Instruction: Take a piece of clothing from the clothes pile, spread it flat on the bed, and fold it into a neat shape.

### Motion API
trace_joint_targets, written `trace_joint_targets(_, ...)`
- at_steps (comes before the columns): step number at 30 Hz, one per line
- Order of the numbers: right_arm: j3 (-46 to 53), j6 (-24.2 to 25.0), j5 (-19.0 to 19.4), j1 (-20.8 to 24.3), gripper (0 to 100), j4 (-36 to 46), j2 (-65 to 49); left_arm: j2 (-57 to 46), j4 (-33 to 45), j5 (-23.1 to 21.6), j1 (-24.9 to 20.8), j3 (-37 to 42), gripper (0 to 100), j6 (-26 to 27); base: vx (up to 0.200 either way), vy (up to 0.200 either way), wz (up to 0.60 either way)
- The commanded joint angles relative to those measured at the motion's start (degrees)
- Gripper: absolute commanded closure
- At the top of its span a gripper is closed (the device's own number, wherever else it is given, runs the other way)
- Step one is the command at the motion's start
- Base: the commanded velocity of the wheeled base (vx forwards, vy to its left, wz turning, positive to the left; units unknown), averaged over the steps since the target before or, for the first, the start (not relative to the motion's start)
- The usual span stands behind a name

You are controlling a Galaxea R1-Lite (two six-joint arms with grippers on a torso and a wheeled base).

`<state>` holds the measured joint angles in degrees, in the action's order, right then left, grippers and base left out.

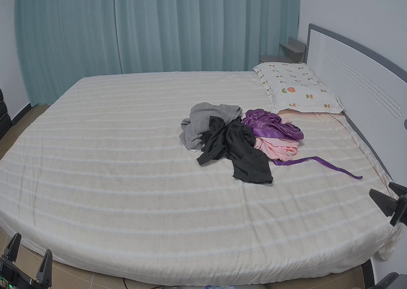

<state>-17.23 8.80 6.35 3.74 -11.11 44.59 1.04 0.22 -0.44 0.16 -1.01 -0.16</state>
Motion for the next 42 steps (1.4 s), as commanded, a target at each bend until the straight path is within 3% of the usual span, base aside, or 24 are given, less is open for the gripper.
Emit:
trace_joint_targets(1,-11.43,11.68,0.86,6.80,0,-16.14,45.23,-0.60,-0.04,0.00,0.02,1.01,0,-0.02,0.000,0.000,0.00)
trace_joint_targets(9,-27.51,22.93,-3.63,9.53,0,-21.68,68.43,-0.60,-0.04,0.00,0.02,1.01,0,-0.02,0.000,0.000,0.00)
trace_joint_targets(16,-41.05,28.73,-5.91,10.14,0,-21.06,82.67,-0.60,0.04,0.00,0.02,1.01,0,-0.02,0.000,0.000,0.00)
trace_joint_targets(30,-59.59,31.54,-7.05,11.64,0,-19.30,102.80,-0.60,-0.04,0.00,0.02,1.01,0,-0.02,0.000,0.000,0.00)
trace_joint_targets(42,-69.70,33.39,-6.35,11.99,0,-13.59,107.46,-0.60,-0.04,0.00,0.02,1.01,0,-0.02,0.000,0.000,0.00)
